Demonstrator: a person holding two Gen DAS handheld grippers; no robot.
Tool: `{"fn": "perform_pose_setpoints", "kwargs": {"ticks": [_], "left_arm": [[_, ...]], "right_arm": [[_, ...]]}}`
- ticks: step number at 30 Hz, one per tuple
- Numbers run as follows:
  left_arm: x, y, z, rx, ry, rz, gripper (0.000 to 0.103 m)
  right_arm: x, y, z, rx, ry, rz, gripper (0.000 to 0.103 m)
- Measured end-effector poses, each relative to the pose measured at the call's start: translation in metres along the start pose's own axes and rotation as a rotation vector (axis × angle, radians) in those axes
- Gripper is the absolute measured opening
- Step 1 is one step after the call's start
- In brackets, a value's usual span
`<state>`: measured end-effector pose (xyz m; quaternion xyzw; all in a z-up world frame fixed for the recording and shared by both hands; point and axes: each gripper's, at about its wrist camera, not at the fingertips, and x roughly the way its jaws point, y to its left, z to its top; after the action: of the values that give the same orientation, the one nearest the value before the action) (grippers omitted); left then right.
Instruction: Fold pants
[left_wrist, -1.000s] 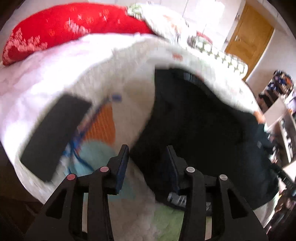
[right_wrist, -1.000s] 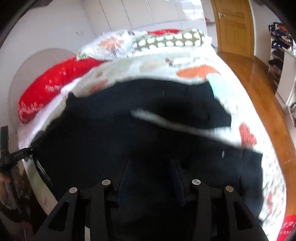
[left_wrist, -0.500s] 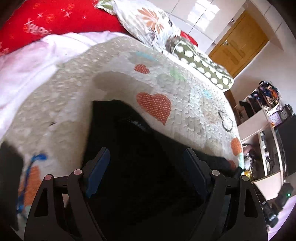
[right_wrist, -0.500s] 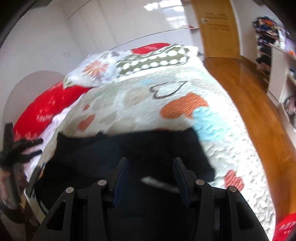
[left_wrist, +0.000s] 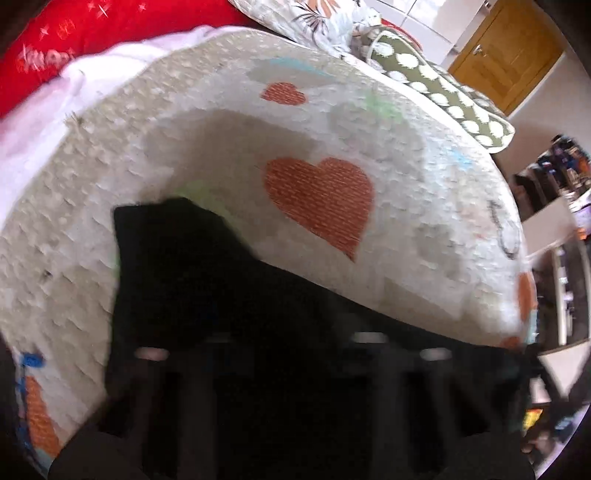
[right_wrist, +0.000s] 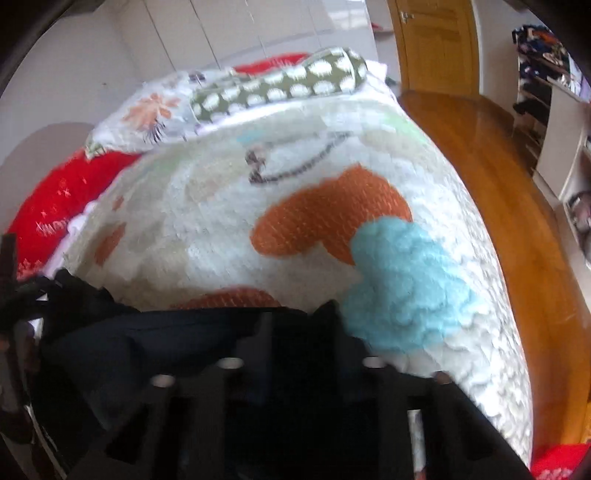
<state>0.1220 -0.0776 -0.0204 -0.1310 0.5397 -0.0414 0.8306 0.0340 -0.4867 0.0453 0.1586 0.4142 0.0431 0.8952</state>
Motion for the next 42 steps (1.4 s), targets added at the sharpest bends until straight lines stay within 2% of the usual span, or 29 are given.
{"fn": "perform_pose_setpoints", "kwargs": {"ticks": [2, 5, 7, 9, 12, 14, 15, 16, 18, 19, 20, 21, 22, 24, 26, 28, 29, 31, 32, 33, 37, 40, 42], "left_arm": [[-0.012, 0.003, 0.001, -0.02, -0.027, -0.041, 0.011], [-0.062, 0.001, -0.013, 0.02, -0.142, -0.085, 0.011], [-0.093, 0.0, -0.033, 0.067, -0.203, -0.115, 0.011], [-0.123, 0.003, -0.068, 0.121, -0.243, -0.155, 0.011], [-0.14, 0.014, -0.13, 0.177, -0.255, -0.171, 0.011], [-0.129, 0.023, -0.163, 0.187, -0.237, -0.117, 0.011], [-0.116, 0.029, -0.181, 0.178, -0.202, -0.091, 0.011], [-0.107, 0.031, -0.188, 0.161, -0.176, -0.092, 0.011], [-0.095, 0.039, -0.202, 0.122, -0.149, -0.093, 0.011], [-0.096, 0.041, -0.206, 0.111, -0.165, -0.1, 0.011], [-0.099, 0.043, -0.208, 0.102, -0.179, -0.106, 0.011], [-0.101, 0.044, -0.209, 0.094, -0.181, -0.114, 0.011], [-0.104, 0.043, -0.21, 0.094, -0.185, -0.118, 0.011], [-0.109, 0.04, -0.211, 0.107, -0.205, -0.11, 0.011], [-0.114, 0.04, -0.214, 0.107, -0.208, -0.112, 0.011], [-0.114, 0.04, -0.215, 0.099, -0.211, -0.108, 0.011], [-0.112, 0.041, -0.214, 0.091, -0.21, -0.105, 0.011], [-0.108, 0.042, -0.214, 0.071, -0.205, -0.1, 0.011], [-0.107, 0.043, -0.215, 0.064, -0.205, -0.098, 0.011], [-0.109, 0.044, -0.217, 0.058, -0.207, -0.098, 0.011], [-0.116, 0.045, -0.228, 0.072, -0.23, -0.117, 0.012], [-0.11, 0.059, -0.231, 0.016, -0.199, -0.169, 0.015], [-0.118, 0.07, -0.23, -0.017, -0.188, -0.208, 0.018]], "right_arm": [[-0.026, 0.004, 0.011, -0.005, -0.101, 0.005, 0.014], [-0.079, 0.008, 0.02, -0.024, -0.233, -0.007, 0.013], [-0.112, 0.009, 0.008, -0.052, -0.298, -0.021, 0.013], [-0.141, 0.005, -0.017, -0.077, -0.328, -0.025, 0.013], [-0.164, -0.003, -0.069, -0.097, -0.283, -0.025, 0.013], [-0.164, -0.013, -0.11, -0.085, -0.202, -0.002, 0.013], [-0.157, -0.015, -0.128, -0.092, -0.142, -0.017, 0.013], [-0.149, -0.015, -0.144, -0.1, -0.085, -0.047, 0.013], [-0.148, -0.015, -0.162, -0.084, -0.057, -0.063, 0.013], [-0.154, -0.016, -0.169, -0.065, -0.07, -0.052, 0.016], [-0.162, -0.017, -0.174, -0.043, -0.09, -0.05, 0.029], [-0.171, -0.019, -0.177, -0.022, -0.107, -0.059, 0.047], [-0.179, -0.023, -0.18, 0.006, -0.126, -0.067, 0.052], [-0.193, -0.035, -0.183, 0.069, -0.155, -0.042, 0.053], [-0.2, -0.048, -0.183, 0.159, -0.177, 0.03, 0.055], [-0.193, -0.058, -0.181, 0.267, -0.173, 0.113, 0.067], [-0.187, -0.056, -0.179, 0.293, -0.167, 0.133, 0.068], [-0.164, -0.055, -0.175, 0.333, -0.127, 0.122, 0.067], [-0.154, -0.052, -0.173, 0.322, -0.104, 0.099, 0.048], [-0.15, -0.047, -0.171, 0.293, -0.09, 0.078, 0.023], [-0.159, -0.017, -0.168, 0.092, -0.121, -0.086, 0.016], [-0.142, -0.021, -0.175, 0.076, -0.055, -0.159, 0.017], [-0.148, -0.021, -0.175, 0.088, -0.075, -0.164, 0.022]]}}
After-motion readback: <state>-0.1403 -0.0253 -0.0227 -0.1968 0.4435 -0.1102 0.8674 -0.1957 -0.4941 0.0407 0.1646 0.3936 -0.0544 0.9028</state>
